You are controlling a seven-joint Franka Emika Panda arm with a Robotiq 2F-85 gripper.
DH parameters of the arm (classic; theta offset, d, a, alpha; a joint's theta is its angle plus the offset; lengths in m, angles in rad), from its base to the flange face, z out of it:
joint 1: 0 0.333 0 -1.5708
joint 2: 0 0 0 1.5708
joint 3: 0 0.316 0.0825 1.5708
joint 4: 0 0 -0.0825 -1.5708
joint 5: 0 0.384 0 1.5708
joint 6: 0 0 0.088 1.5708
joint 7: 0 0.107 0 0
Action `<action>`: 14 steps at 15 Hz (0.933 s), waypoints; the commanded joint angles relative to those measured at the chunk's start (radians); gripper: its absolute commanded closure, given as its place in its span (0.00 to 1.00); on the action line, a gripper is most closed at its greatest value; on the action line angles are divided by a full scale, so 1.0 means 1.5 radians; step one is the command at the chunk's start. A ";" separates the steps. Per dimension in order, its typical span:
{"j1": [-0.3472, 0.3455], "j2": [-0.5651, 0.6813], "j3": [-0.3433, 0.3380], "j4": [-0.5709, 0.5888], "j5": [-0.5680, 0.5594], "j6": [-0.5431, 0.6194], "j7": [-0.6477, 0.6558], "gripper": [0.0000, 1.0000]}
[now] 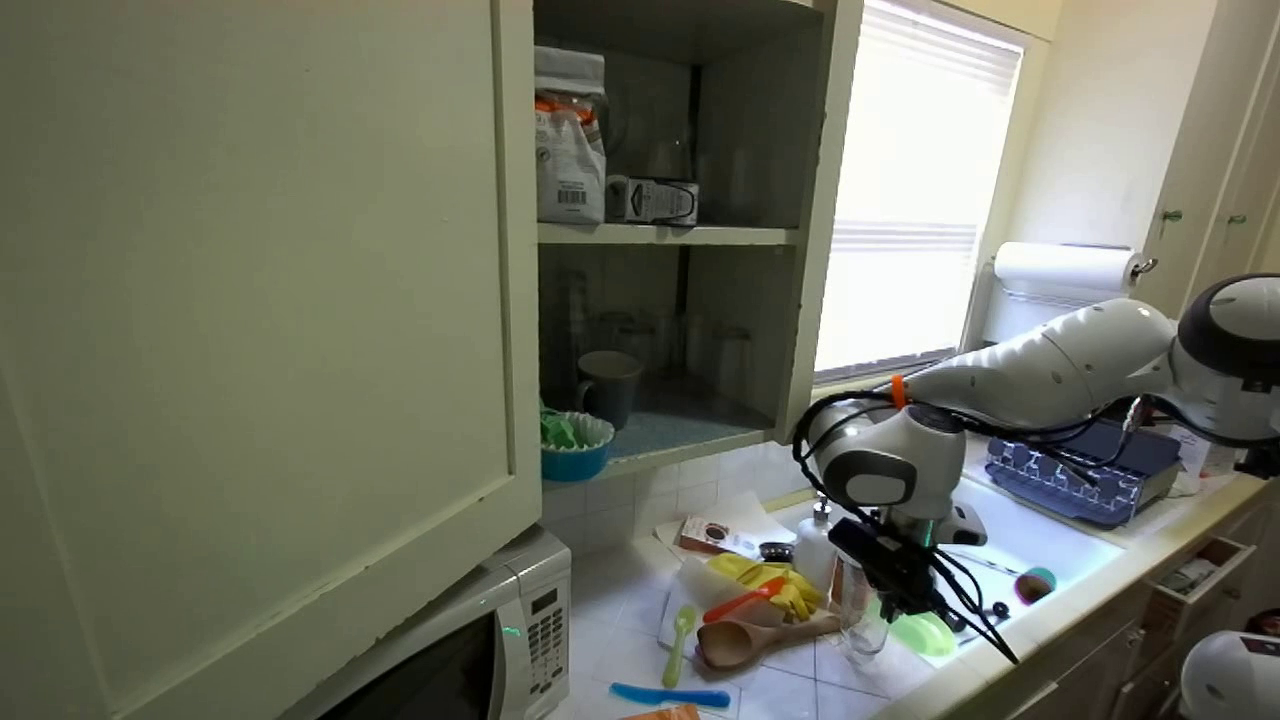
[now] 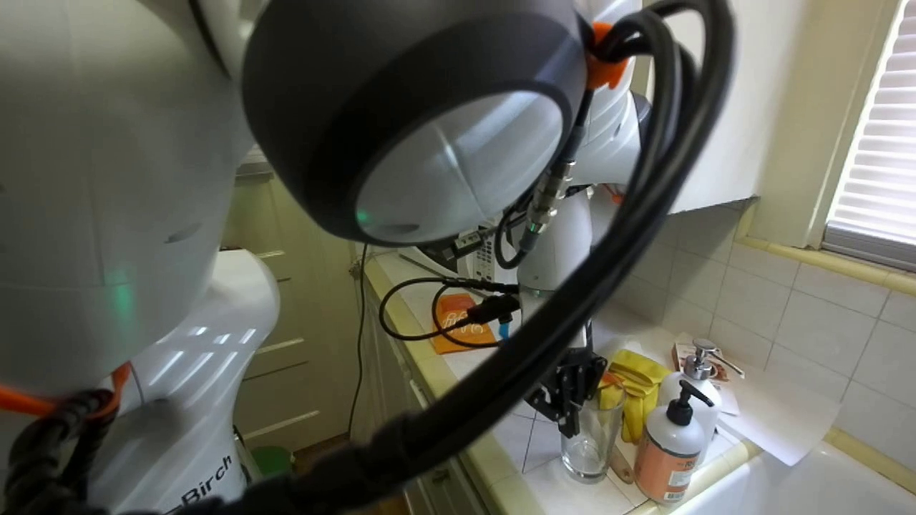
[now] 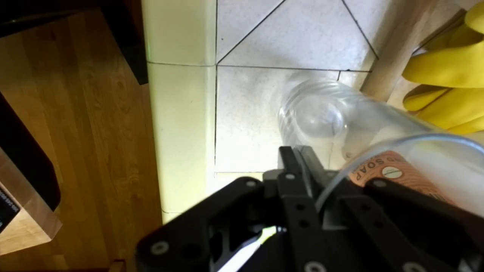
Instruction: Put the glass in front of the wooden spoon
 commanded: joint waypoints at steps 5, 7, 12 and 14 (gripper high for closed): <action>0.054 -0.082 -0.039 0.040 -0.023 -0.005 0.065 0.98; 0.058 -0.089 -0.044 0.039 -0.024 -0.004 0.071 0.98; 0.059 -0.102 -0.048 0.040 -0.035 -0.003 0.073 0.98; 0.058 -0.102 -0.048 0.040 -0.039 -0.003 0.073 0.67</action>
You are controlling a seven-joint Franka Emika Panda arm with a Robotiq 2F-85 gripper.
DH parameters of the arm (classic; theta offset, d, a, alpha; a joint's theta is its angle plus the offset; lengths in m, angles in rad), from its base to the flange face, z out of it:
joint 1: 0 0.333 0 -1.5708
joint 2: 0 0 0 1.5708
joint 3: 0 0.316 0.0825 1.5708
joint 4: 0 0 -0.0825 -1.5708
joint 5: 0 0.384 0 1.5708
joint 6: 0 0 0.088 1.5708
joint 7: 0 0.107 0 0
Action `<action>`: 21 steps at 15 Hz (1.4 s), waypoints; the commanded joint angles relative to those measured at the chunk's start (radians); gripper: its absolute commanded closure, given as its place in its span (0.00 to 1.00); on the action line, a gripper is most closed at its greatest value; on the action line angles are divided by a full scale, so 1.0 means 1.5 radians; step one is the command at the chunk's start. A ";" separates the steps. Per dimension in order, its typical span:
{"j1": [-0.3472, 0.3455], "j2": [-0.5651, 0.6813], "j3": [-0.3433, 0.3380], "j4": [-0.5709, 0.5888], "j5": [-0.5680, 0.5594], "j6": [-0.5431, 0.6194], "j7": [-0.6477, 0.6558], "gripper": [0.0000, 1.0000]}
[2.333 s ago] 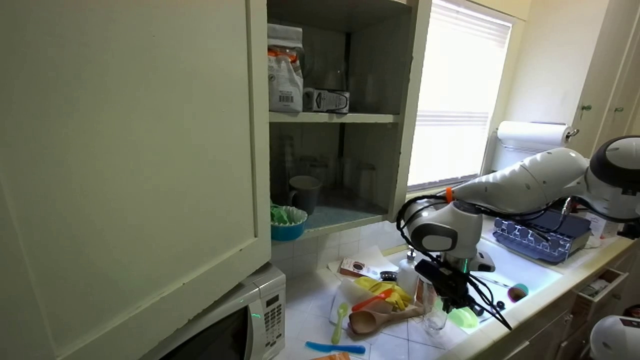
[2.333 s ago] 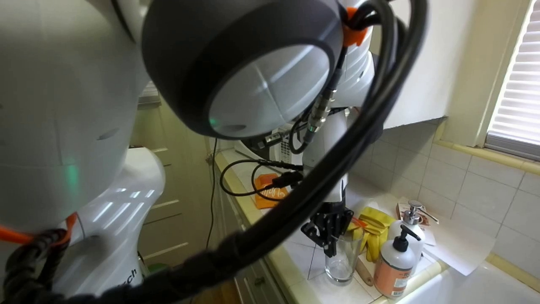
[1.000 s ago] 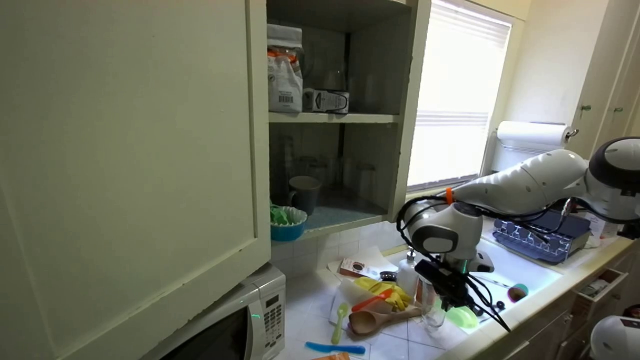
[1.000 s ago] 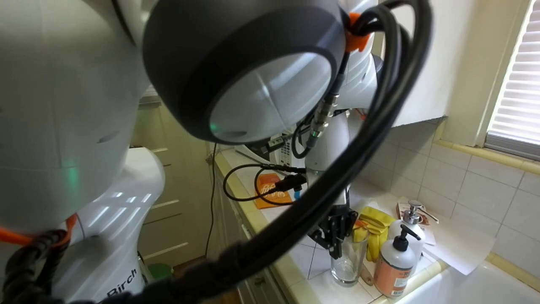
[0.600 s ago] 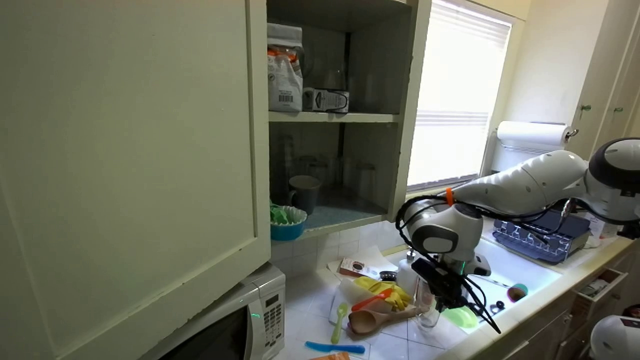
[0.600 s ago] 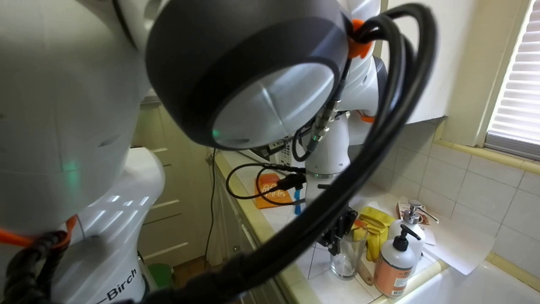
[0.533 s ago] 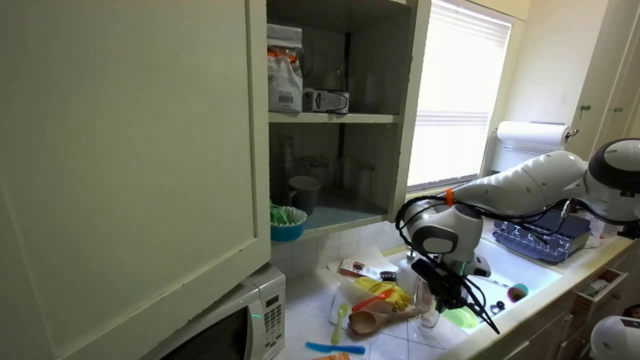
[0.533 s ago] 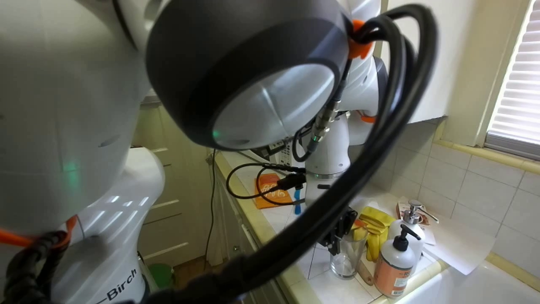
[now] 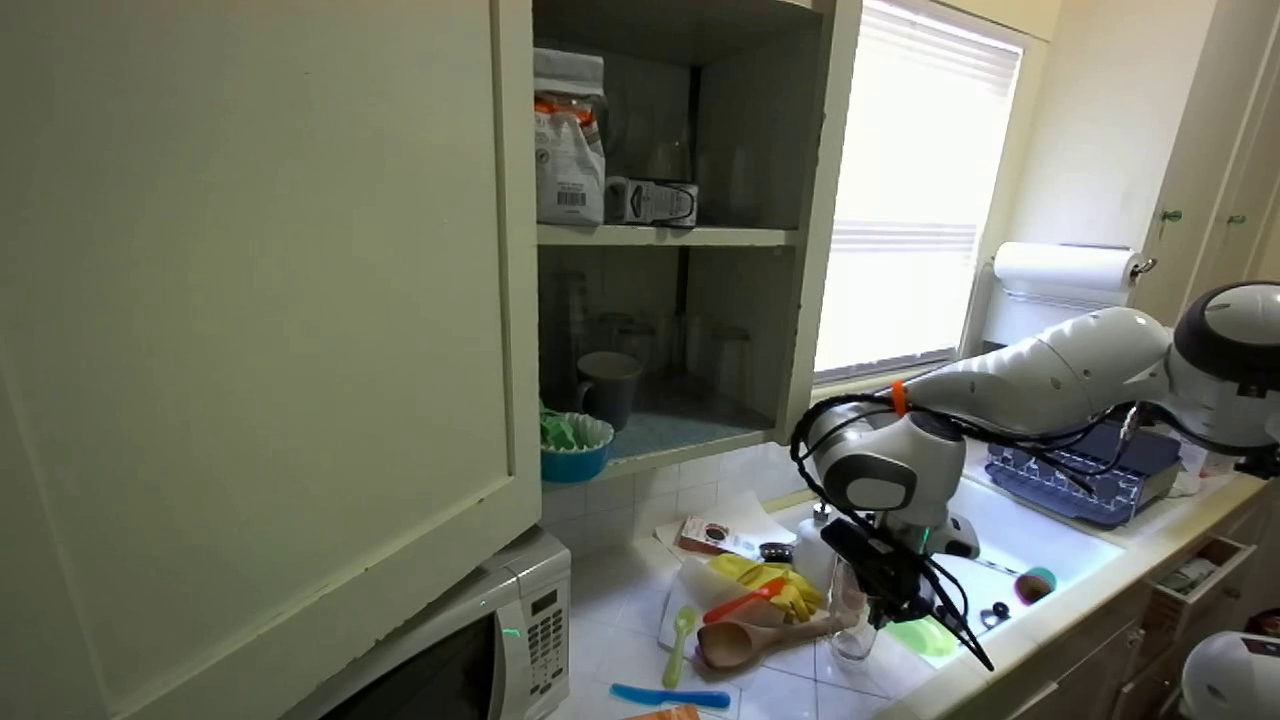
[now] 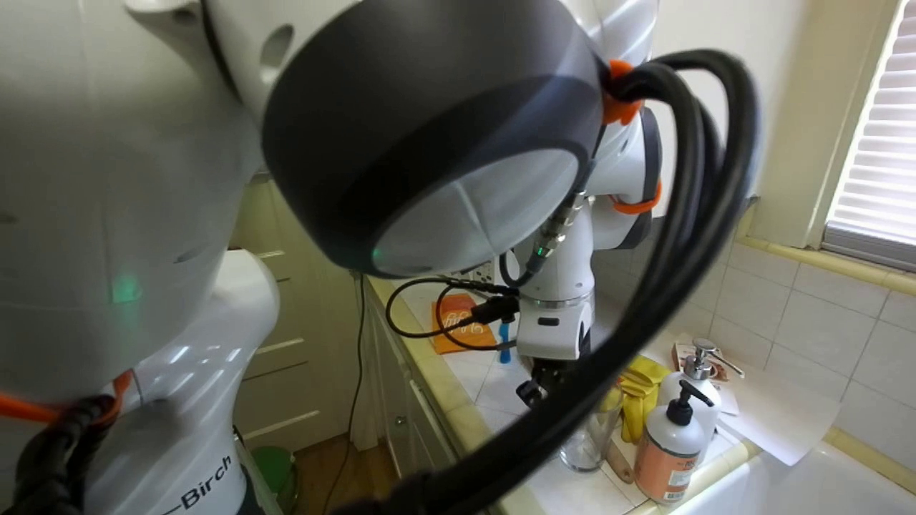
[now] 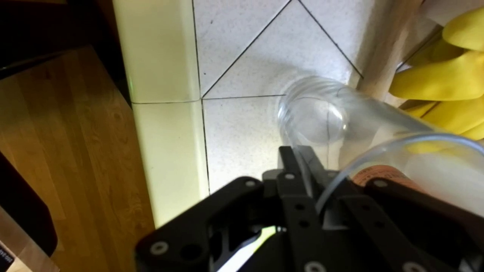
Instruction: Put the glass in front of the wooden spoon
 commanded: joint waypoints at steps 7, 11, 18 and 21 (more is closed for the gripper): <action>0.060 -0.062 -0.043 0.025 -0.027 0.029 0.024 0.18; 0.035 -0.026 0.007 -0.016 -0.005 0.028 0.042 0.00; 0.051 0.039 0.077 -0.093 0.004 0.014 0.132 0.00; 0.059 0.073 0.096 -0.112 0.004 0.007 0.175 0.00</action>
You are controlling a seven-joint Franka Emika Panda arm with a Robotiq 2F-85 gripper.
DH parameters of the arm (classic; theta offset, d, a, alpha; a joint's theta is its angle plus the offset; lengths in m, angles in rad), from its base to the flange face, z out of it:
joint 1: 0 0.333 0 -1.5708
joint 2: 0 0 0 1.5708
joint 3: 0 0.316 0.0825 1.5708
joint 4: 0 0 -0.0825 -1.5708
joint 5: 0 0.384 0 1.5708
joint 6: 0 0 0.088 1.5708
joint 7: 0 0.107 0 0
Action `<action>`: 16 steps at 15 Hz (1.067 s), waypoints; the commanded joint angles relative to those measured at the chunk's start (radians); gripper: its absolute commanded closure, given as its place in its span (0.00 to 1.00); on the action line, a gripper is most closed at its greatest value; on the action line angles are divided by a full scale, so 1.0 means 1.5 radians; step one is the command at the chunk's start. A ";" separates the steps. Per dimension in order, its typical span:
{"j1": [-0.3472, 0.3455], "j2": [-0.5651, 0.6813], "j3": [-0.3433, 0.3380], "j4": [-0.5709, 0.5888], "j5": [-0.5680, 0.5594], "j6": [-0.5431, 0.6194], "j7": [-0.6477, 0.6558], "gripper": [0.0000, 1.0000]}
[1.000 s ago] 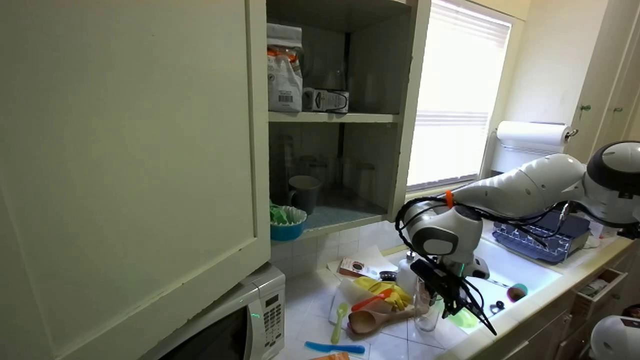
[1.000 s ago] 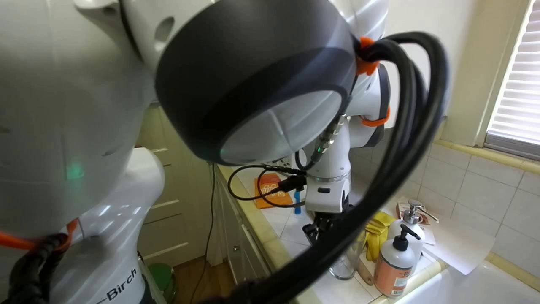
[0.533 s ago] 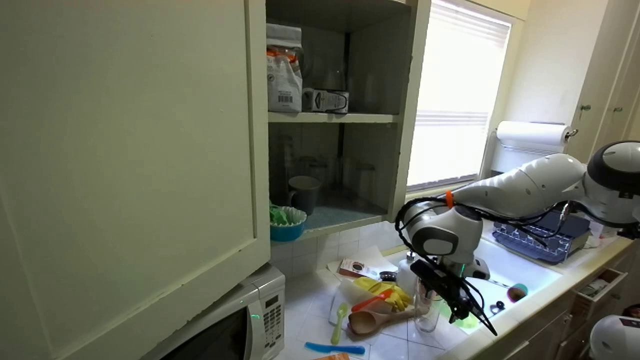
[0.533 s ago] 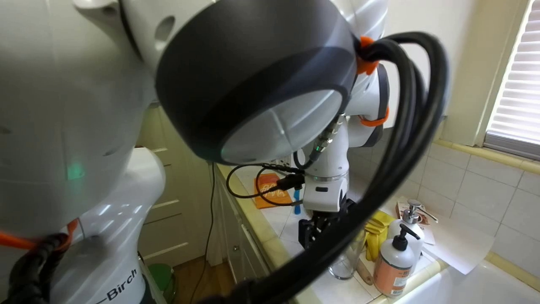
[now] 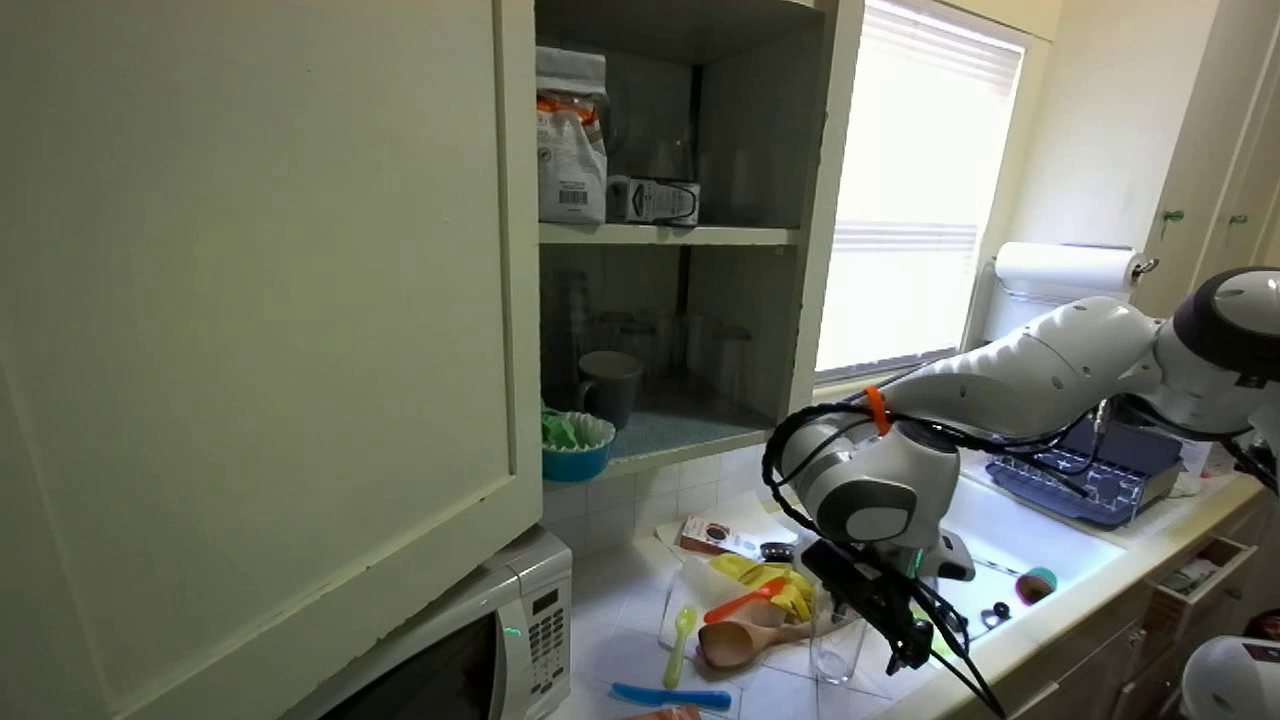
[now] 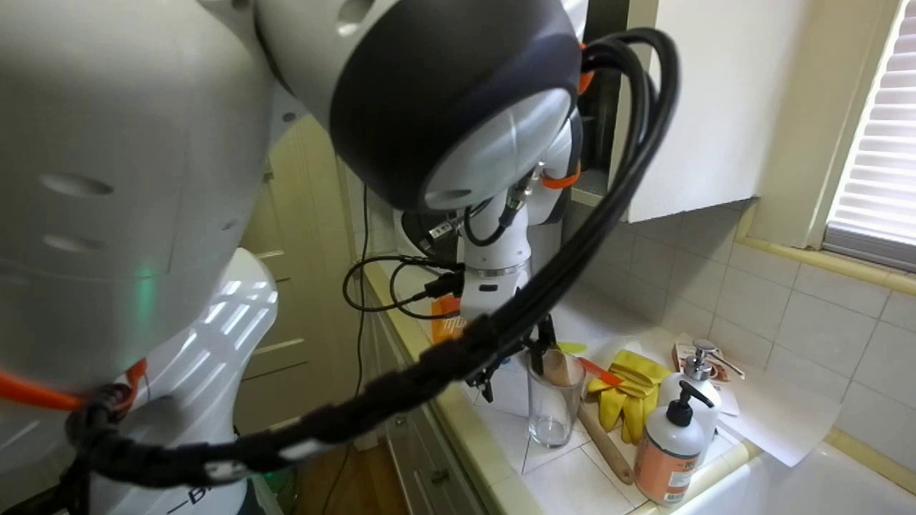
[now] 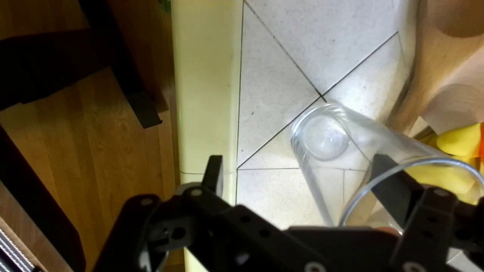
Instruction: Put the glass in front of the wooden spoon
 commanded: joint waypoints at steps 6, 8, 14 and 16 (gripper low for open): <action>-0.011 0.140 0.058 -0.063 -0.004 -0.017 0.113 0.00; -0.019 0.186 0.083 -0.079 -0.003 -0.019 0.135 0.00; -0.055 0.321 0.208 -0.140 0.063 0.003 0.152 0.00; -0.074 0.298 0.274 -0.161 0.159 0.034 0.059 0.00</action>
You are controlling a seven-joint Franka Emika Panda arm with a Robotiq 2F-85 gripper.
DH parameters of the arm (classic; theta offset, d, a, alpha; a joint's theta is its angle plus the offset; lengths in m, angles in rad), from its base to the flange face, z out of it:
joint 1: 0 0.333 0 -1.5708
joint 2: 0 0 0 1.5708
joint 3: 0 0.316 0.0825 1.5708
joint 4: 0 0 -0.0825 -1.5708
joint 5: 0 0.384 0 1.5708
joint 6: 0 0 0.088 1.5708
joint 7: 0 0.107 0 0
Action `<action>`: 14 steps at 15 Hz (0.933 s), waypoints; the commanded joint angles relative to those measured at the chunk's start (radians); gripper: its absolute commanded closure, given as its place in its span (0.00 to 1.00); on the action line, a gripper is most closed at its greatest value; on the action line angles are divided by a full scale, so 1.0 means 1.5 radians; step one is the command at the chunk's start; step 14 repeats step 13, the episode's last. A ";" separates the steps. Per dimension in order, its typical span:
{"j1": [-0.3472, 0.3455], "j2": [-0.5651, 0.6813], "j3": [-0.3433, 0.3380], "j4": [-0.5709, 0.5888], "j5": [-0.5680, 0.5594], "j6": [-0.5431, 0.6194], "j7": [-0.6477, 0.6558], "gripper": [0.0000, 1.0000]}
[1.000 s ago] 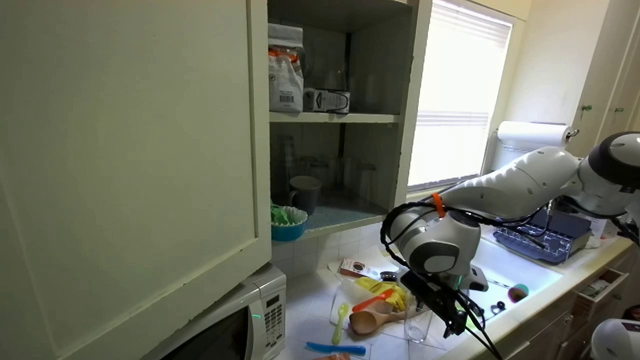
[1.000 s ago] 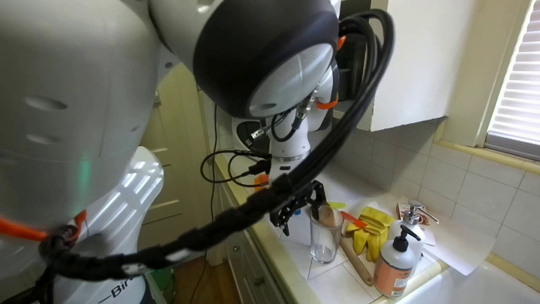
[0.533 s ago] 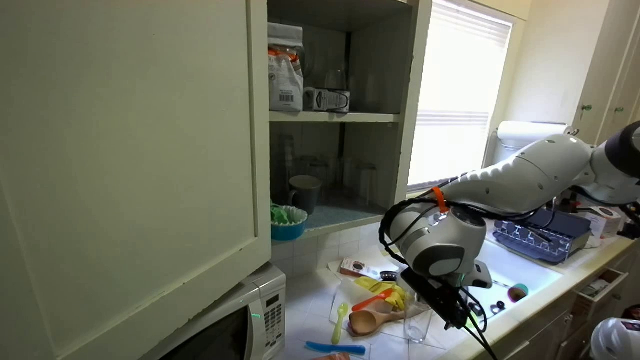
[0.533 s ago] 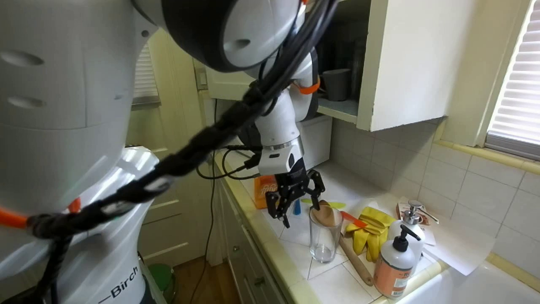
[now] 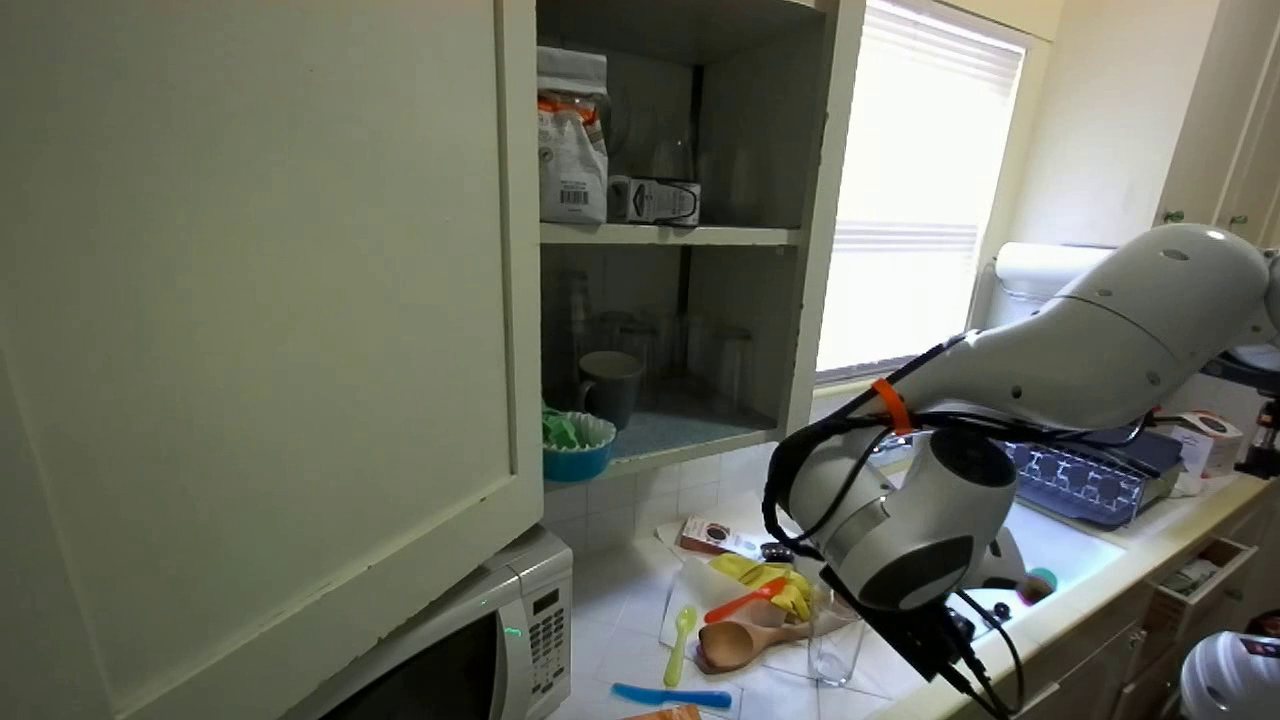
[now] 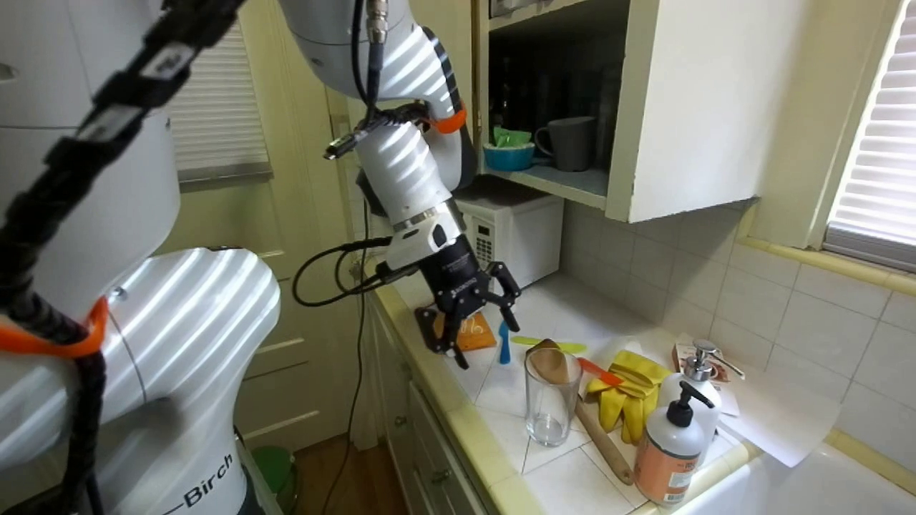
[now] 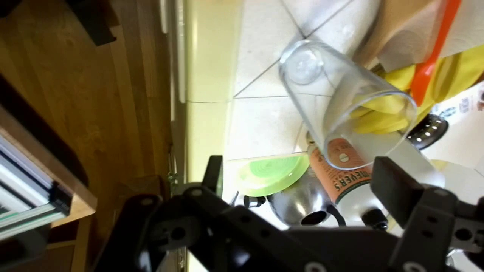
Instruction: Put the glass in front of the wooden spoon
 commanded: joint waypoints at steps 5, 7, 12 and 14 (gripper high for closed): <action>-0.174 -0.043 0.337 -0.127 0.230 0.044 -0.205 0.00; -0.247 -0.082 0.436 -0.171 0.253 0.056 -0.261 0.00; -0.274 -0.017 0.457 -0.123 0.283 0.035 -0.332 0.00; -0.273 -0.022 0.454 -0.122 0.283 0.035 -0.338 0.00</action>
